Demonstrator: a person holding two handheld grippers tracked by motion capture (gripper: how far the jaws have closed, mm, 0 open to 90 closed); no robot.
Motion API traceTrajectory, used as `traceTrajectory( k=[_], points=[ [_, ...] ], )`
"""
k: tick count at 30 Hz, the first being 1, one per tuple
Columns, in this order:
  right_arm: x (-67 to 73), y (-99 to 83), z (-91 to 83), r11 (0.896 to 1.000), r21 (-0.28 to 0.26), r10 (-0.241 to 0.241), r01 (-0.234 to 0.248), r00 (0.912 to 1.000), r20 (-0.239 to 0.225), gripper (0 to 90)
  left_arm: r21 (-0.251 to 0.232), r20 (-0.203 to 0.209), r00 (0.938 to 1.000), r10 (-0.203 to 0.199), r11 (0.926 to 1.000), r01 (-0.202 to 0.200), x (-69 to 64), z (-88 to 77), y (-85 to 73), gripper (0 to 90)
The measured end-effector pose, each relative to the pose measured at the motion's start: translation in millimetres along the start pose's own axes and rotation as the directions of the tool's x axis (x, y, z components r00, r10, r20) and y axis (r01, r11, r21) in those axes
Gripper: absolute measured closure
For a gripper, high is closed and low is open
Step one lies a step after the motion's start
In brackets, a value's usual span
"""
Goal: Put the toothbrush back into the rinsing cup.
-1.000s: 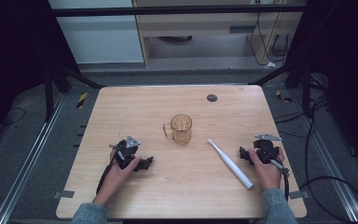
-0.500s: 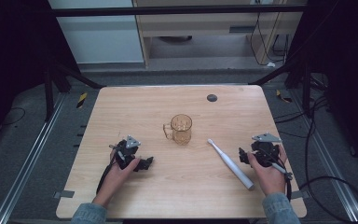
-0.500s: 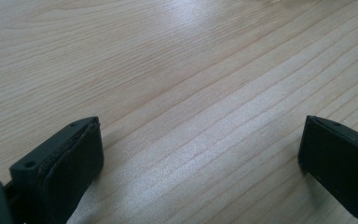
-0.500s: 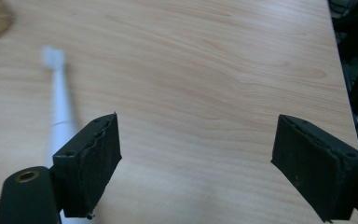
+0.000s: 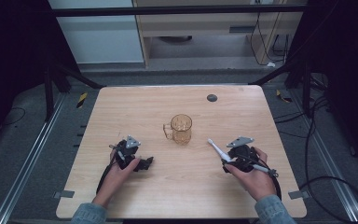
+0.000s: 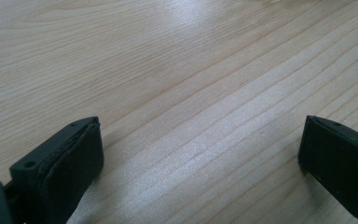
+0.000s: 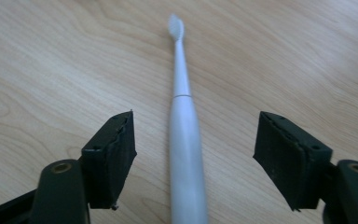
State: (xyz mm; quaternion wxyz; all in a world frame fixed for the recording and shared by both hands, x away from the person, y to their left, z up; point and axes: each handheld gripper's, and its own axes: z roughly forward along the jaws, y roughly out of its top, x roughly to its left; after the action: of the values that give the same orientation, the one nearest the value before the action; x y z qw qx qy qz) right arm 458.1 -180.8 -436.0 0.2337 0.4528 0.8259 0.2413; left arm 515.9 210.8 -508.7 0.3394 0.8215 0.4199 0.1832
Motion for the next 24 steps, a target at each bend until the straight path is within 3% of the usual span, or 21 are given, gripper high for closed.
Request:
traceTrajectory(
  k=[4,14,20,24],
  points=[
    [2.9,9.4,7.2,0.998,0.044,-0.037,0.038,0.9992,-0.018,34.0,0.0,0.001,1.0,0.001,1.0,-0.001,0.1,0.0,0.0,0.0],
    [1.5,22.8,24.0,0.991,0.112,-0.064,0.069,0.9969,-0.045,42.2,0.0,0.002,1.0,0.003,1.0,-0.003,0.4,0.1,0.1,0.0],
    [-1.1,29.5,30.3,0.989,0.141,-0.043,0.053,0.9965,-0.072,44.7,0.0,0.002,1.0,0.003,1.0,-0.003,0.3,0.2,0.2,0.0],
    [-1.8,34.5,33.0,0.985,0.16,-0.053,0.064,0.9962,-0.069,45.1,0.0,0.002,1.0,0.003,1.0,-0.003,0.4,0.1,0.2,0.0]
  ],
)
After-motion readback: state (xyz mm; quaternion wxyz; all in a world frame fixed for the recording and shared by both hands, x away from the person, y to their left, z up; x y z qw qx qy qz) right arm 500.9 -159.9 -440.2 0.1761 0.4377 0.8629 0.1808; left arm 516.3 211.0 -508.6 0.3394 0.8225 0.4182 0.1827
